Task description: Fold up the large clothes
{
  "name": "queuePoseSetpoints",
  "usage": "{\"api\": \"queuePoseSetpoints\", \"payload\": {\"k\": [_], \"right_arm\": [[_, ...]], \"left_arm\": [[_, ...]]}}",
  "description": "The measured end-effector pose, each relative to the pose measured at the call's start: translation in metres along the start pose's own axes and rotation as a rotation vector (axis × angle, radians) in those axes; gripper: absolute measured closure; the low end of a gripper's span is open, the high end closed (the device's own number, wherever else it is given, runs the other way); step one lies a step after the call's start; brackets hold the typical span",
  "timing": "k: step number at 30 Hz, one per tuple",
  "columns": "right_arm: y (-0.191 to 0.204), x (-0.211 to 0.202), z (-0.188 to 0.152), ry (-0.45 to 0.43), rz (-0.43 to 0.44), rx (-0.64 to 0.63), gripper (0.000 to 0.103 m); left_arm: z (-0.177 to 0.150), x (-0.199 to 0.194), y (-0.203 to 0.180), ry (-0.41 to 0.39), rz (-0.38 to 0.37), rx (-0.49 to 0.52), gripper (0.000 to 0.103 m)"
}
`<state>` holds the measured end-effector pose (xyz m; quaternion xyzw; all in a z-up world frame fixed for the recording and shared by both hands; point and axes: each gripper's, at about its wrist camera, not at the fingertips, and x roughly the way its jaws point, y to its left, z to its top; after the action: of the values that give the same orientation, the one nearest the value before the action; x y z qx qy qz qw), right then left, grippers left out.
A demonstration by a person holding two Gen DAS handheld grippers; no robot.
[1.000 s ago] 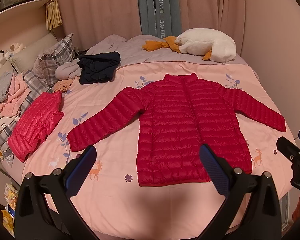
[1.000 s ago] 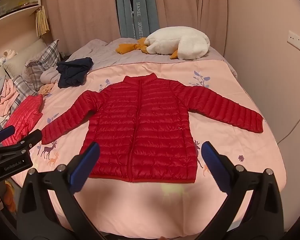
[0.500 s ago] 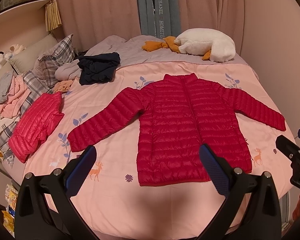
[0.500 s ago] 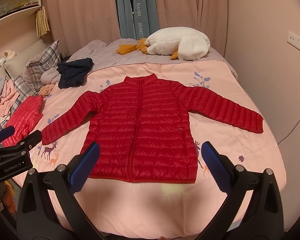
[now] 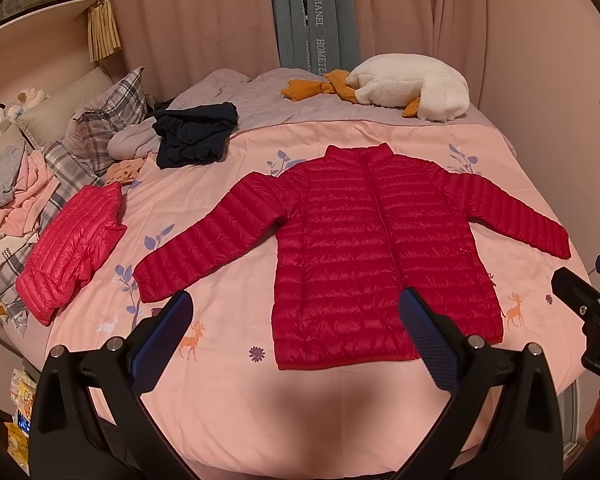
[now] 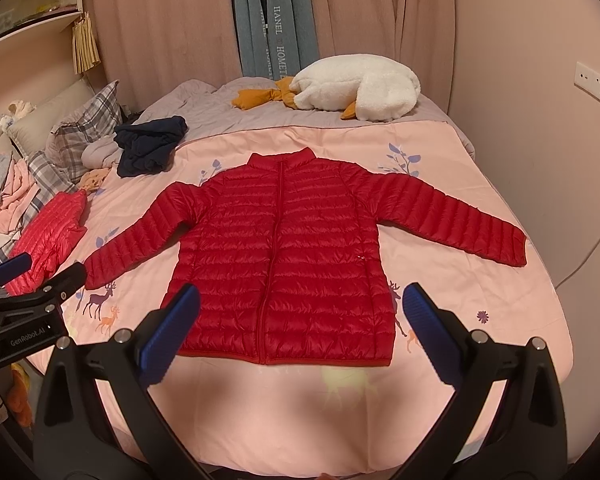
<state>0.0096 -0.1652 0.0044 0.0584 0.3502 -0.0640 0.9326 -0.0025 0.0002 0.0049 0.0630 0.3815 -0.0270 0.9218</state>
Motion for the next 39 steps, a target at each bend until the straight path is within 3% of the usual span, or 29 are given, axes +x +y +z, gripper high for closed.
{"api": "queuePoseSetpoints", "payload": {"k": [39], "right_arm": [[0.0031,-0.0021,-0.0014,0.0,-0.002,0.0,0.002]], "left_arm": [[-0.0037,0.0024,-0.0015,0.01,-0.005,0.004,0.001]]}}
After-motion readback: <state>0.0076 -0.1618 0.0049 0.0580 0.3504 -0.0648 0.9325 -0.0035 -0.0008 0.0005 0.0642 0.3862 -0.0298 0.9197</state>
